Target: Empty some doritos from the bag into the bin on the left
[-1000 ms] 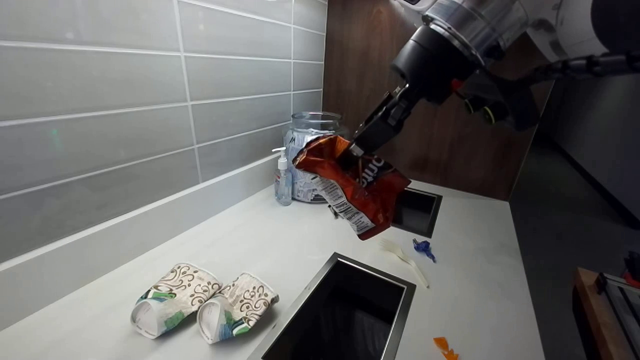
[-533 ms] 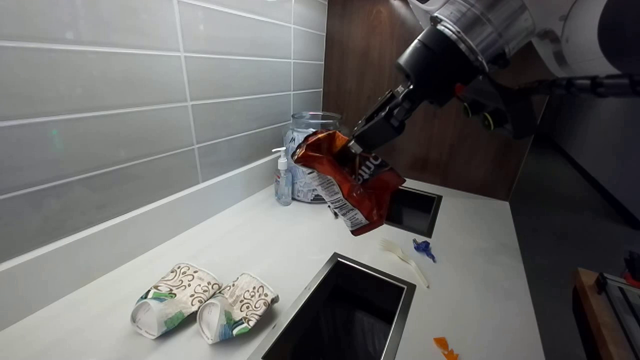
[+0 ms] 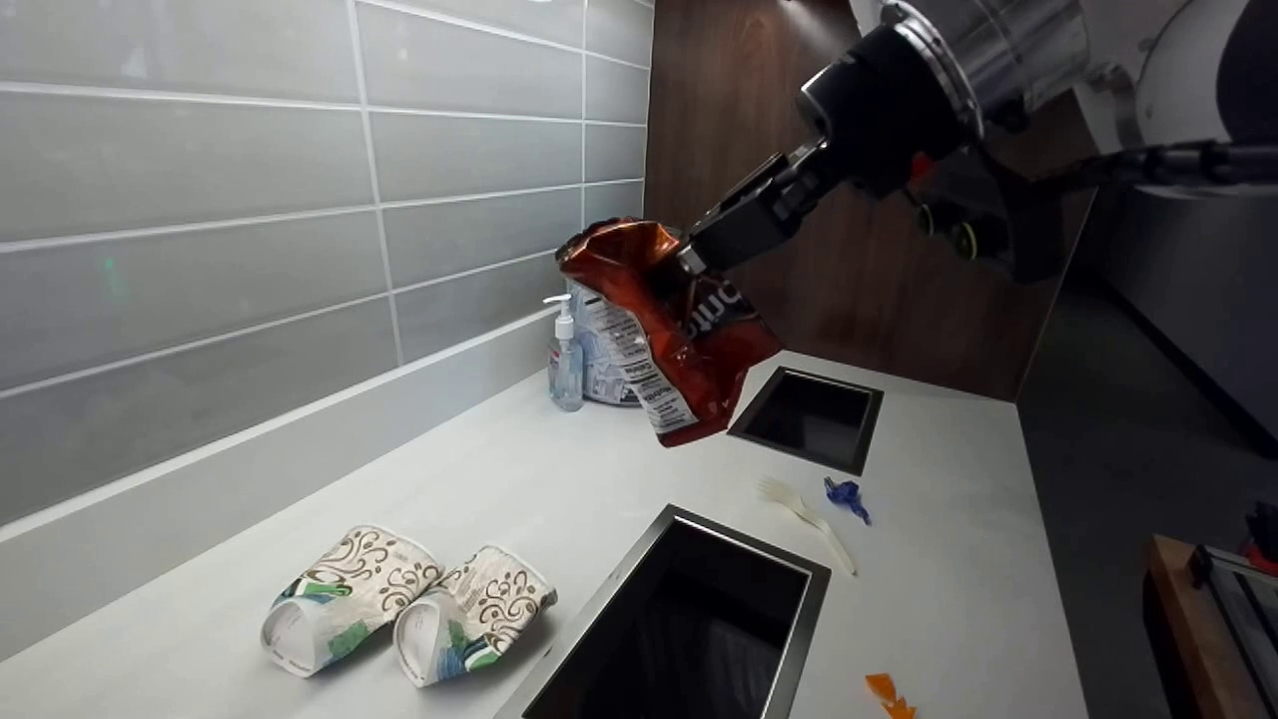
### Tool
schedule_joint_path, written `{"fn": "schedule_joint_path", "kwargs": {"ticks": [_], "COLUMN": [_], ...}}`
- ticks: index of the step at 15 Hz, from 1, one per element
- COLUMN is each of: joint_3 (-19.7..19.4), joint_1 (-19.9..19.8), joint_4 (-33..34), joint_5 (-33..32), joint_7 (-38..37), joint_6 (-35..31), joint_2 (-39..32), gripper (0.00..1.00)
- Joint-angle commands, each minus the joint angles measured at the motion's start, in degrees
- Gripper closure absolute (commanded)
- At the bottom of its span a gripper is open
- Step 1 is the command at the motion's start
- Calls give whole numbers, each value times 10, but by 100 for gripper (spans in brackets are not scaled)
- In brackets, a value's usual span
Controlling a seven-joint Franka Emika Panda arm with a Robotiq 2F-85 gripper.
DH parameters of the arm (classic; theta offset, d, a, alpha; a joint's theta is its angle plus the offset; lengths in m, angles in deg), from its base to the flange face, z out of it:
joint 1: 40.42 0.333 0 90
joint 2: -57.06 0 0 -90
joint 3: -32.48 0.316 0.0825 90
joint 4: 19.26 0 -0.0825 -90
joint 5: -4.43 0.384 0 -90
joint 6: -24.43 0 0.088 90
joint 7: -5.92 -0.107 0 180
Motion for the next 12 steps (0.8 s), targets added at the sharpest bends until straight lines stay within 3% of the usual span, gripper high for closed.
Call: {"fn": "schedule_joint_path", "kwargs": {"ticks": [1, 3, 5, 8, 12], "joint_3": [-71, -104, -122, -110, -129], "joint_1": [102, 142, 157, 132, 142], "joint_4": [-44, -62, -76, -94, -76], "joint_5": [15, -8, -15, 4, 1], "joint_7": [2, -13, -16, -1, -8], "joint_6": [-83, -115, -133, -187, -248], "joint_2": [12, 20, 25, 21, -3], "gripper": [100, 100, 100, 100, 100]}}
